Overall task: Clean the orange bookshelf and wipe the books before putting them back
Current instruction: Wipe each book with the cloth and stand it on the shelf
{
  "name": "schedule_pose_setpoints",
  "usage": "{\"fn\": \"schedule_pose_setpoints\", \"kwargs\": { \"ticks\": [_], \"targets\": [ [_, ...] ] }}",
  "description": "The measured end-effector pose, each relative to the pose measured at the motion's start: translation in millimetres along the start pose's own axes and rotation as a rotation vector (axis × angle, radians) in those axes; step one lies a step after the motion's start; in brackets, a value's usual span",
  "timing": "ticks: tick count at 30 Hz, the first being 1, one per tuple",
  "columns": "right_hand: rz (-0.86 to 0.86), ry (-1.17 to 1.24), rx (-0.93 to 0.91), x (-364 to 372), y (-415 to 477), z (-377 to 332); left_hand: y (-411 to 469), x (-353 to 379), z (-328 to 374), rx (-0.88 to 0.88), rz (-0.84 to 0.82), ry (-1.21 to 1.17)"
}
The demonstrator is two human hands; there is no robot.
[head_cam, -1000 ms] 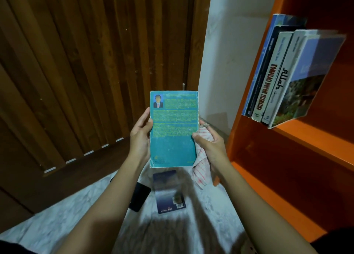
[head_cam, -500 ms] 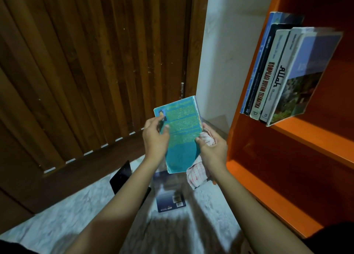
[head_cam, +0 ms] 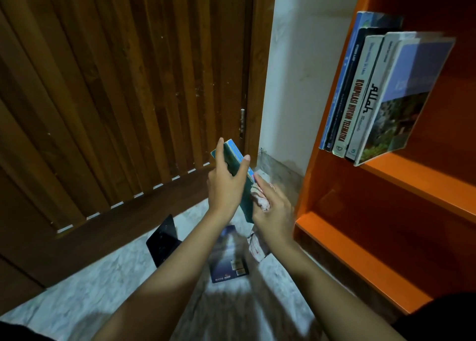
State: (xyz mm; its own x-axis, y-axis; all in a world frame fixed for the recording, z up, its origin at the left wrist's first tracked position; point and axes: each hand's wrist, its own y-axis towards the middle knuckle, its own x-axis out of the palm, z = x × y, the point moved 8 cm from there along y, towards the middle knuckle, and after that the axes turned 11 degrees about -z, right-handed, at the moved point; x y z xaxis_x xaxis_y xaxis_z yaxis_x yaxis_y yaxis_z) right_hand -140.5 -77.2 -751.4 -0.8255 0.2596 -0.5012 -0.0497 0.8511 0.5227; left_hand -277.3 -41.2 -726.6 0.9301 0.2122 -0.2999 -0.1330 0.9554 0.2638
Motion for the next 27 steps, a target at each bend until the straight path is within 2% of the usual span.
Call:
{"fn": "schedule_pose_setpoints", "kwargs": {
  "ticks": [5,10,12,16,19,24,26,27],
  "targets": [
    [-0.017,-0.053,-0.007,9.6,-1.6,-6.5,10.3,-4.5,8.3,0.016,0.041,0.07],
    [-0.111,0.126,0.03,5.9,24.0,-15.6,23.8,-16.1,28.3,0.149,0.051,0.014],
    [-0.107,0.182,0.115,-6.8,35.6,-12.2,25.7,-20.5,30.0,0.167,0.047,-0.084],
    [0.032,0.253,0.208,-39.3,57.8,-6.2,21.9,-24.8,15.4,0.061,0.079,-0.433],
    [0.067,0.279,0.137,-44.1,80.6,-19.7,18.6,-17.7,19.1,0.023,0.038,-0.545],
    [0.145,0.124,-0.249,-40.3,99.3,-86.8,23.4,-4.8,42.0,0.094,-0.072,-0.697],
    [0.237,0.126,-0.222,-55.3,109.3,-75.1,24.4,-8.5,37.9,0.037,-0.077,-0.843],
    [0.287,0.148,-0.15,-65.4,113.5,-59.9,23.5,-11.2,34.7,0.006,-0.077,-0.906]
  ]
}}
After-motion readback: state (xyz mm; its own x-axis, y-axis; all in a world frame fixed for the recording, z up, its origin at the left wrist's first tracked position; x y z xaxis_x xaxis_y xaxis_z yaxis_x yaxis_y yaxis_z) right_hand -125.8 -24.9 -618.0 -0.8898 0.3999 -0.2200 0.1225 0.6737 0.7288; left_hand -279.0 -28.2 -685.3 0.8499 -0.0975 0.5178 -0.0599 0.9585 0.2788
